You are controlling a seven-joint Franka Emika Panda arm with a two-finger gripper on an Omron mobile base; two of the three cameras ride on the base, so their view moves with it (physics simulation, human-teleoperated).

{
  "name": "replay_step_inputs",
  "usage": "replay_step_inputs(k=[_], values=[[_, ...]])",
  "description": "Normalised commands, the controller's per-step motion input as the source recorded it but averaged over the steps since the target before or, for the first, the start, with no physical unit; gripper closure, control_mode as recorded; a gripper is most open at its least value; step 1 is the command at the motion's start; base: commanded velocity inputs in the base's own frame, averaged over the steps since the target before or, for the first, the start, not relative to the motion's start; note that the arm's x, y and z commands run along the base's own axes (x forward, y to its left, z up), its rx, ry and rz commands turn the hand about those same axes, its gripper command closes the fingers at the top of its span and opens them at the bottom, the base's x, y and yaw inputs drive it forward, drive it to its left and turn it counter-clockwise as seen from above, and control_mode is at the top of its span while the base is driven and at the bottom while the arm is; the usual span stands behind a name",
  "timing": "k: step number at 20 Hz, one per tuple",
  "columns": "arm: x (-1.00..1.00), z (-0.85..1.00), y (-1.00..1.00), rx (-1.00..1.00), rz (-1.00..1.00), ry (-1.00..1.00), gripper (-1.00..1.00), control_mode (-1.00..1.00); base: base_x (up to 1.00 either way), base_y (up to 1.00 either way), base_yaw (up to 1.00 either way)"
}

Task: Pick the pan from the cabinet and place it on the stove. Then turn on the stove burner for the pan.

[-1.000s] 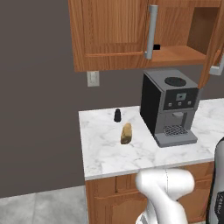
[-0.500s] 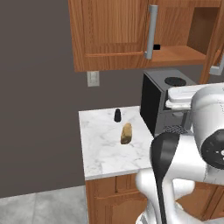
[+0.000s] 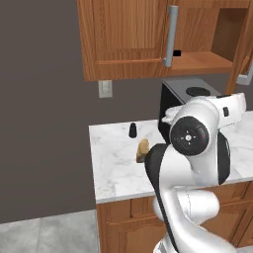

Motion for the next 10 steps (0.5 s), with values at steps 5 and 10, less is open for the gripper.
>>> replay_step_inputs(k=[5, 10], values=[[1.00, -0.37, -0.07, 0.00, 0.01, 0.21, -1.00, -1.00, 0.00, 0.00, 0.00], [0.71, -0.14, -0.13, -0.03, 0.04, 0.07, -1.00, -1.00, 0.00, 0.00, 0.00]])
